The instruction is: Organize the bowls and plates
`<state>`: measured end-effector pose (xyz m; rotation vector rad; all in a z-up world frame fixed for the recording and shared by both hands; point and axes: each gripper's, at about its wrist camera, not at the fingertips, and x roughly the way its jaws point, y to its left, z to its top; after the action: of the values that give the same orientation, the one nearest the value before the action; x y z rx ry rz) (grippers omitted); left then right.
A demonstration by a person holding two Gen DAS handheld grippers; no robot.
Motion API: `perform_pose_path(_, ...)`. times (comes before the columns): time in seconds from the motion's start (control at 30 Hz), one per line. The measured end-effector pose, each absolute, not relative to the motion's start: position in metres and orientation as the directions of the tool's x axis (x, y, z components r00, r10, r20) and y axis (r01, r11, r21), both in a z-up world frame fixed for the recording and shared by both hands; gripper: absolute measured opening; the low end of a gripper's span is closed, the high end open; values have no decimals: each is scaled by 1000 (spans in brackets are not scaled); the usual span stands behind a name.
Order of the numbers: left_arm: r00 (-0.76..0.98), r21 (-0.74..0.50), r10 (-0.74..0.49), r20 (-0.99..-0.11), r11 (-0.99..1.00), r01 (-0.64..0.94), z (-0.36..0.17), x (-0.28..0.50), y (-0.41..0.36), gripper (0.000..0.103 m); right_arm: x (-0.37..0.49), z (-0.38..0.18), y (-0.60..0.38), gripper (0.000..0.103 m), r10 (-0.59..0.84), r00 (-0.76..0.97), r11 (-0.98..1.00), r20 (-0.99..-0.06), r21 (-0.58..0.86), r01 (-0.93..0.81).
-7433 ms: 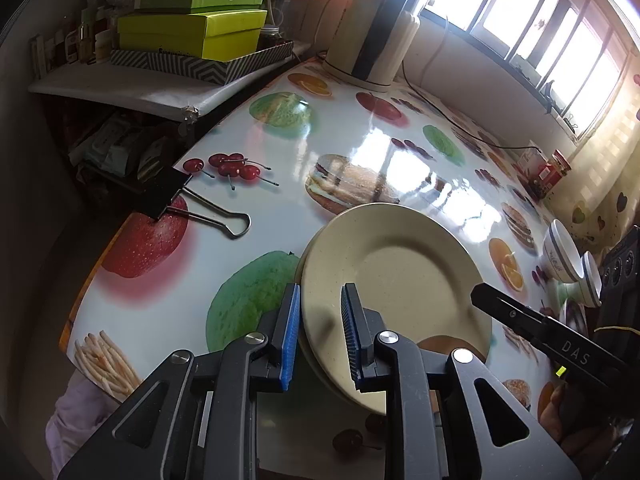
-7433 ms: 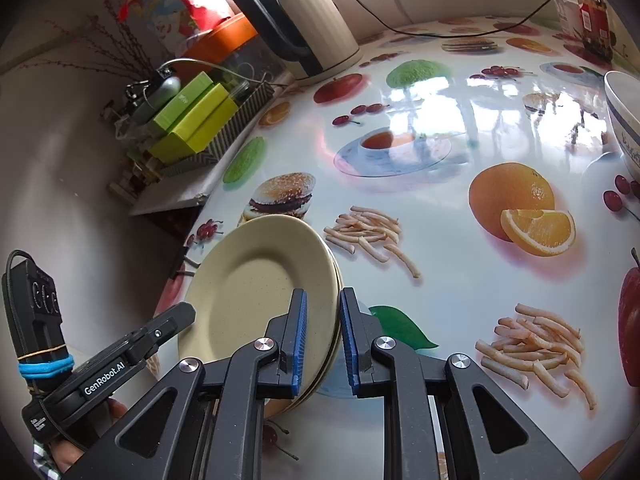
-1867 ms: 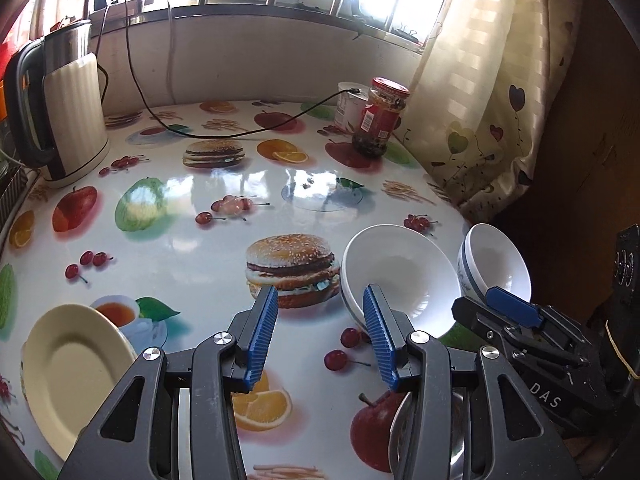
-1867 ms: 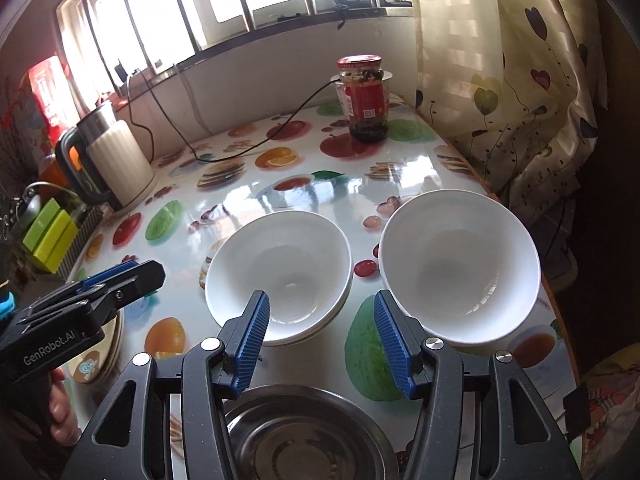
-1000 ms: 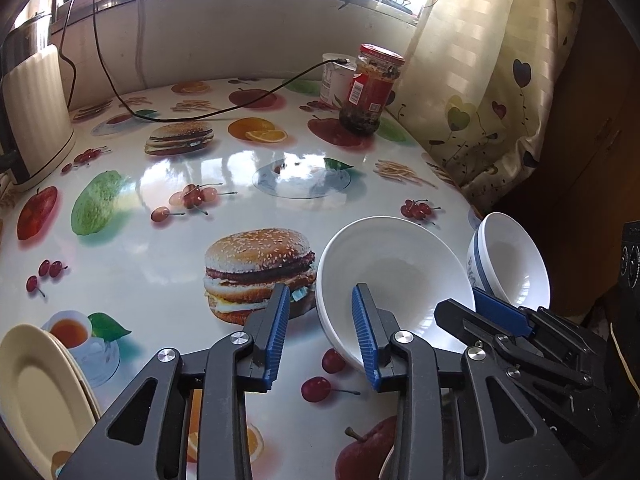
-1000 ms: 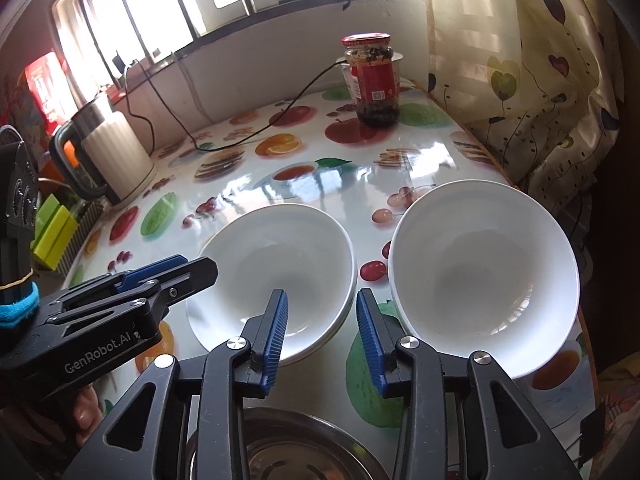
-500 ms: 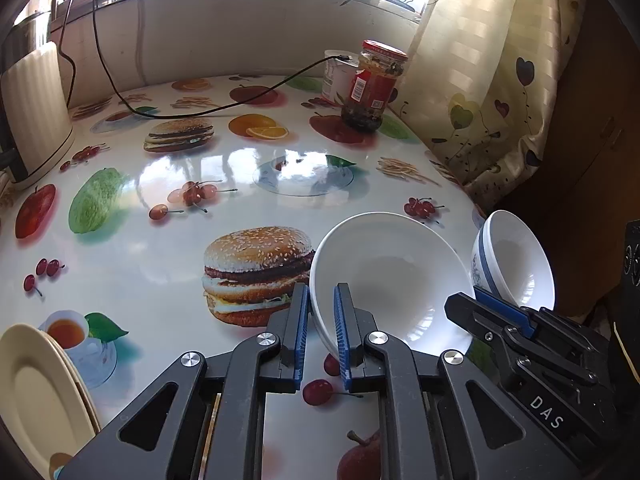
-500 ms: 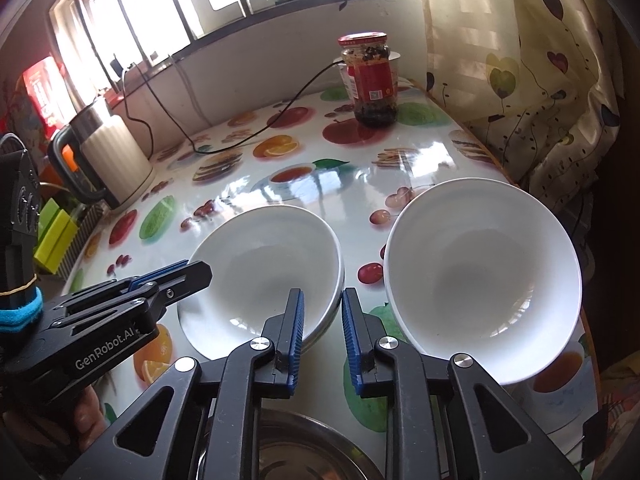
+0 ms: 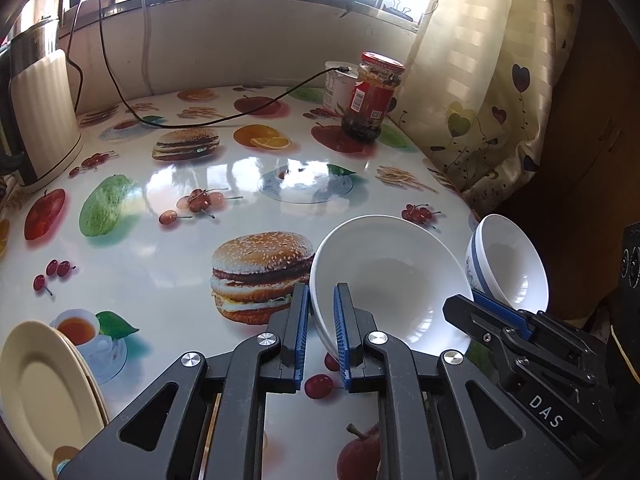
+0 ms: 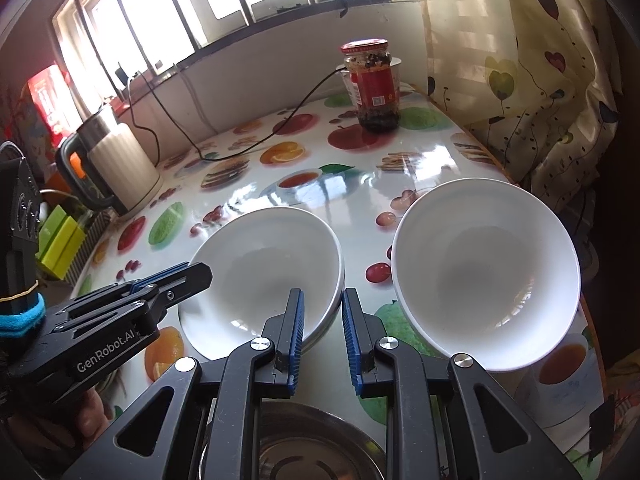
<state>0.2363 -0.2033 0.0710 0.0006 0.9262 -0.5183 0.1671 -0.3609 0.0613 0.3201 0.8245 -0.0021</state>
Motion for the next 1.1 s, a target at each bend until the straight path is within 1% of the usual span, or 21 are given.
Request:
perform_pose_path(0.63, 529, -221, -455, -716, 867, 446, 102, 202, -193, 13, 133, 92, -352, 19, 111, 738, 953, -666, 281, 111)
perform_pose_path(1.1, 527, -235, -487, -696, 848, 474, 111, 166, -186, 13, 89, 104, -344, 19, 87, 753, 956, -652, 269, 122)
